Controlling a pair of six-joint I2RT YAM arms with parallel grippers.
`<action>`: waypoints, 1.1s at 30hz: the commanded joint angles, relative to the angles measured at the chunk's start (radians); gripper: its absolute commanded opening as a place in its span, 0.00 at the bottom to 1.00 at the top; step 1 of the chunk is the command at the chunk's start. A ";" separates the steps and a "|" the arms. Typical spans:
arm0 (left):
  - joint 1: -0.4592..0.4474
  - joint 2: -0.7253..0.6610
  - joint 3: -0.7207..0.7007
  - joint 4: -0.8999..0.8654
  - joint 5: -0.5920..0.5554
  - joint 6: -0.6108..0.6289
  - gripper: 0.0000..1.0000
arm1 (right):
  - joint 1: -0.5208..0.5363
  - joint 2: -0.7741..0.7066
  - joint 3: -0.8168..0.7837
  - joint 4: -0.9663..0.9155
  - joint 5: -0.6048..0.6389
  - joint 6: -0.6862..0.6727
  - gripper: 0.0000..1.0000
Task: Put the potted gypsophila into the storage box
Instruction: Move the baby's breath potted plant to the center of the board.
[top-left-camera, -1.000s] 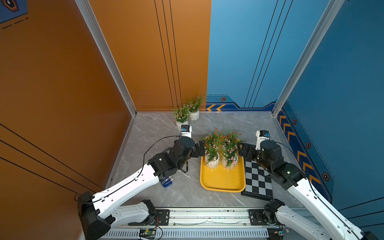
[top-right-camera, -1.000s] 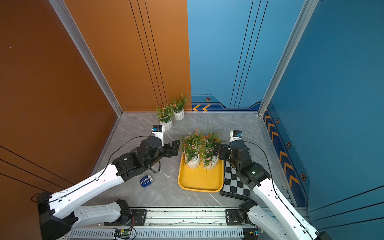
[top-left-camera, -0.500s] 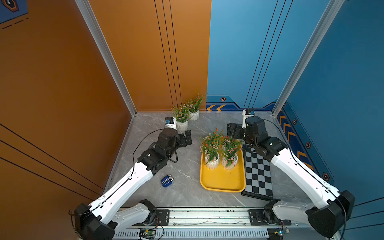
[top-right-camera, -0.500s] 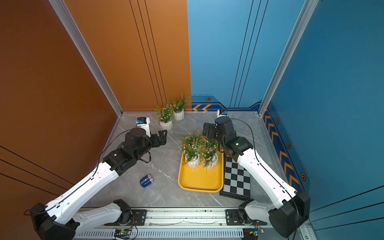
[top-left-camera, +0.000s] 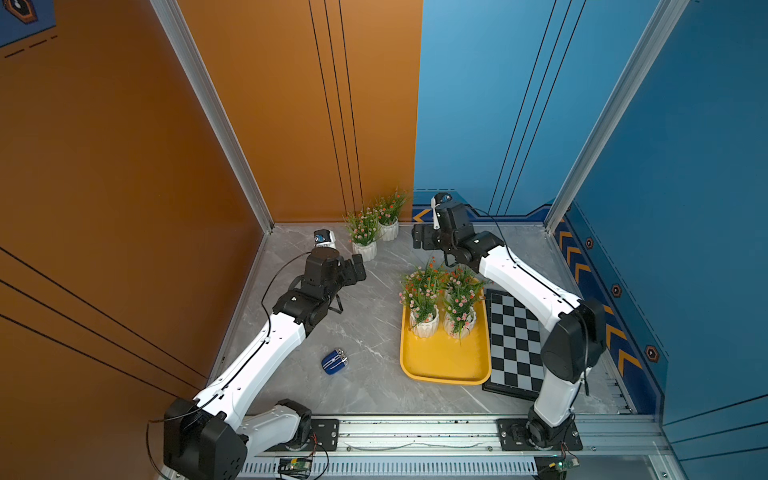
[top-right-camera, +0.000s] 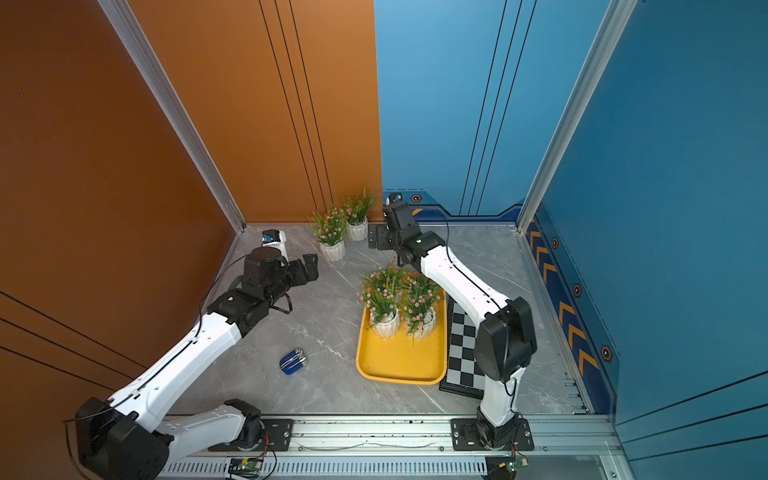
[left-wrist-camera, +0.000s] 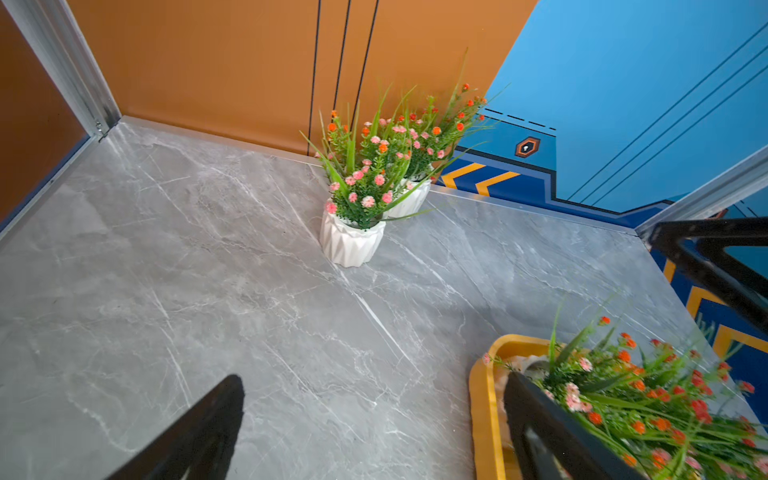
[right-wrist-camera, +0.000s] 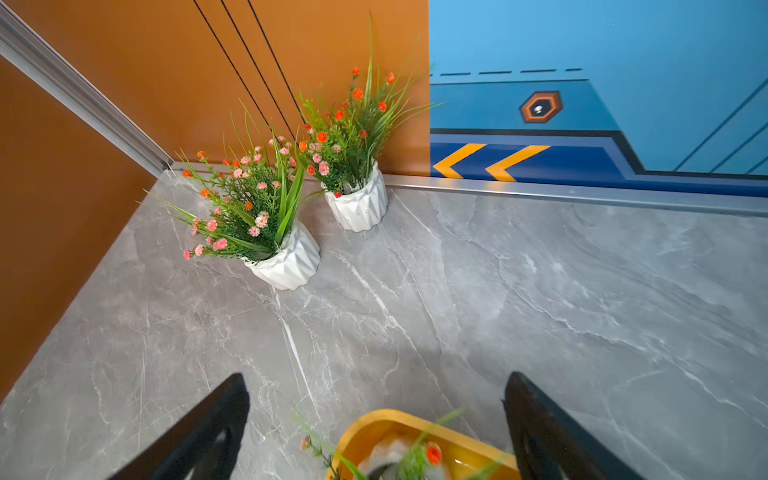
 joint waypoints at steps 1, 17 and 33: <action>0.037 0.024 -0.021 0.026 0.043 0.026 0.98 | 0.012 0.102 0.132 -0.087 -0.037 -0.026 0.97; 0.181 0.044 -0.089 0.077 0.157 0.003 0.98 | 0.034 0.545 0.531 -0.146 -0.178 0.102 0.83; 0.359 0.626 0.181 0.390 0.609 -0.256 0.98 | 0.022 0.593 0.539 -0.058 -0.221 0.139 0.90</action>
